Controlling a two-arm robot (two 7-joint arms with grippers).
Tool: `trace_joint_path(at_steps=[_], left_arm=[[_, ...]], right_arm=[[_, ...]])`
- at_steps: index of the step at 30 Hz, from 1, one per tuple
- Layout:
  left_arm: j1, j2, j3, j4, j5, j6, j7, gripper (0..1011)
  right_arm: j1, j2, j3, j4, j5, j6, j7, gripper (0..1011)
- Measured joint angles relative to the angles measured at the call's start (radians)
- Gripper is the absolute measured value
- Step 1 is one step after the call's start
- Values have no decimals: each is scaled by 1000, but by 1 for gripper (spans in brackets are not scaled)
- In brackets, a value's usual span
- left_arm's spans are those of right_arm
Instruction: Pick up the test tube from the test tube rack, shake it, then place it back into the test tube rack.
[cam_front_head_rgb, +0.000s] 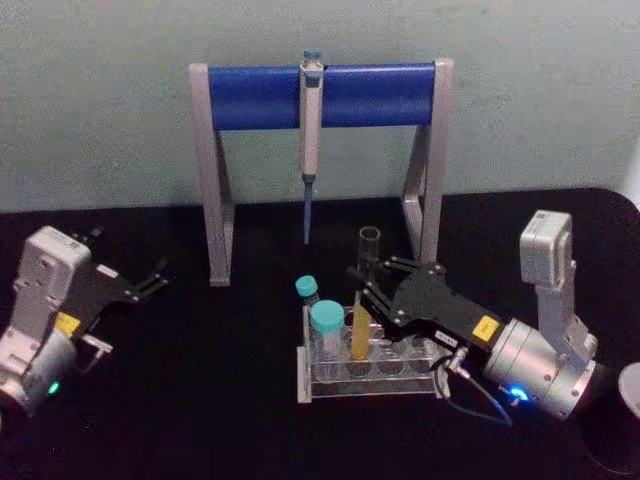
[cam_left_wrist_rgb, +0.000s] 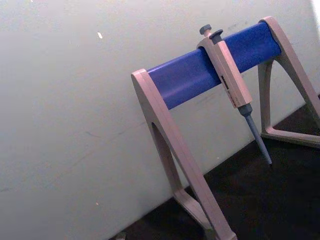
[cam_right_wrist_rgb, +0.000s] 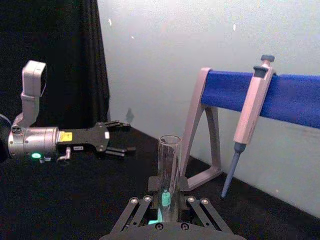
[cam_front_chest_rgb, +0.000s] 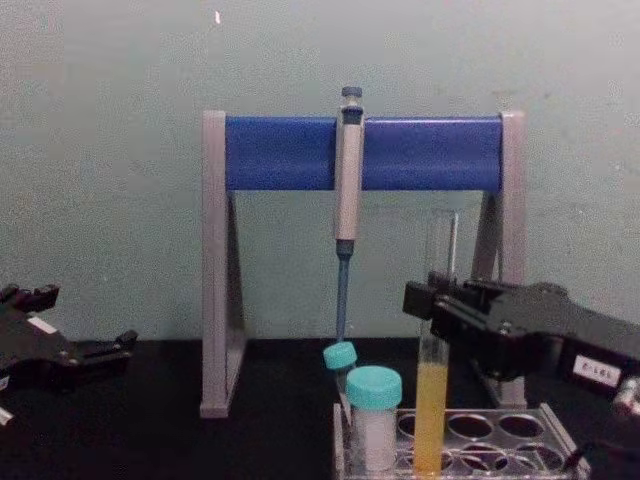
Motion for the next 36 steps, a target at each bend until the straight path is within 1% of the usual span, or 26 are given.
trace_joint_path(at_steps=[17, 36], left_arm=[[0, 0, 0, 0, 0, 0, 0, 1001], [0, 0, 0, 0, 0, 0, 0, 1001]], right_arm=[[-4, -21, -5, 40, -22, 2, -11, 232], [-11, -43, 4, 72, -23, 1, -15, 232]])
